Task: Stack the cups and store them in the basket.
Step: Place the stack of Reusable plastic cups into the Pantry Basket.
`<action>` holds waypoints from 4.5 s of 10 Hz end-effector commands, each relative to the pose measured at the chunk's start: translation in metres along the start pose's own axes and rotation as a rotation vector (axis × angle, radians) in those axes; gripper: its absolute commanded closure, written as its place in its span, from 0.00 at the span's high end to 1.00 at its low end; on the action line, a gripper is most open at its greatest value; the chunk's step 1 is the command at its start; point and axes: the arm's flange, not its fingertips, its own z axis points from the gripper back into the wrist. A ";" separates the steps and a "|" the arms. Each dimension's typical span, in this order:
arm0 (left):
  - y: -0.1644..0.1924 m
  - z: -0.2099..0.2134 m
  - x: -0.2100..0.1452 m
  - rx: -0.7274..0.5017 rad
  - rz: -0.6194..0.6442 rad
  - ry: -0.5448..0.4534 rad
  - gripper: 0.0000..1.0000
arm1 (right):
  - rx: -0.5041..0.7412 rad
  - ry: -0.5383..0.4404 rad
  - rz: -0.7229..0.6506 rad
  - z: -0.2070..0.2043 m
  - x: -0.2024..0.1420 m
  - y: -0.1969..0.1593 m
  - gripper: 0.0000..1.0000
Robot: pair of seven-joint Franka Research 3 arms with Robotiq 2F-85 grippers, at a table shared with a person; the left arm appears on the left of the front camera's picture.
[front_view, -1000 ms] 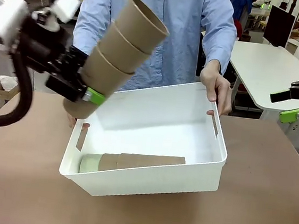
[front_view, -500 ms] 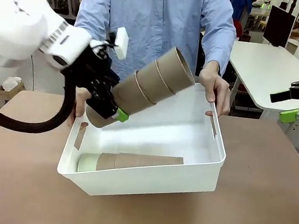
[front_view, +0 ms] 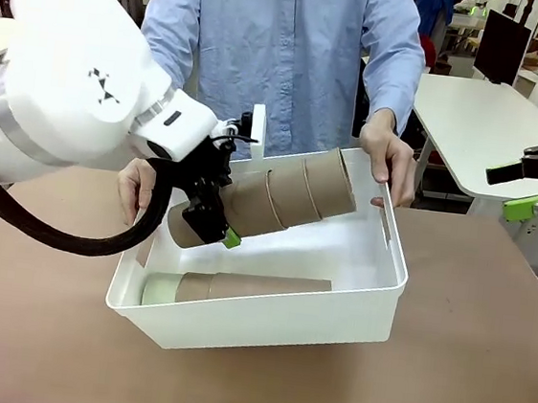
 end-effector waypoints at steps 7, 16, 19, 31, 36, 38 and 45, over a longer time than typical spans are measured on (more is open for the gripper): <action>0.029 -0.050 -0.003 0.042 0.045 0.130 0.85 | 0.001 -0.017 -0.013 0.000 0.003 0.000 1.00; 0.039 -0.019 0.009 -0.033 -0.024 0.051 1.00 | 0.001 -0.017 -0.013 0.000 0.003 0.000 1.00; 0.043 0.063 0.000 -0.096 0.008 -0.071 1.00 | 0.001 -0.017 -0.013 0.000 0.003 0.000 1.00; 0.052 0.242 -0.229 -0.117 0.097 -0.497 1.00 | 0.001 -0.017 -0.013 0.000 0.003 0.000 1.00; 0.052 0.244 -0.228 -0.121 0.120 -0.451 1.00 | 0.001 -0.017 -0.013 0.000 0.003 0.000 1.00; 0.052 0.244 -0.228 -0.121 0.120 -0.451 1.00 | 0.001 -0.017 -0.013 0.000 0.003 0.000 1.00; 0.052 0.244 -0.228 -0.121 0.120 -0.451 1.00 | 0.001 -0.017 -0.013 0.000 0.003 0.000 1.00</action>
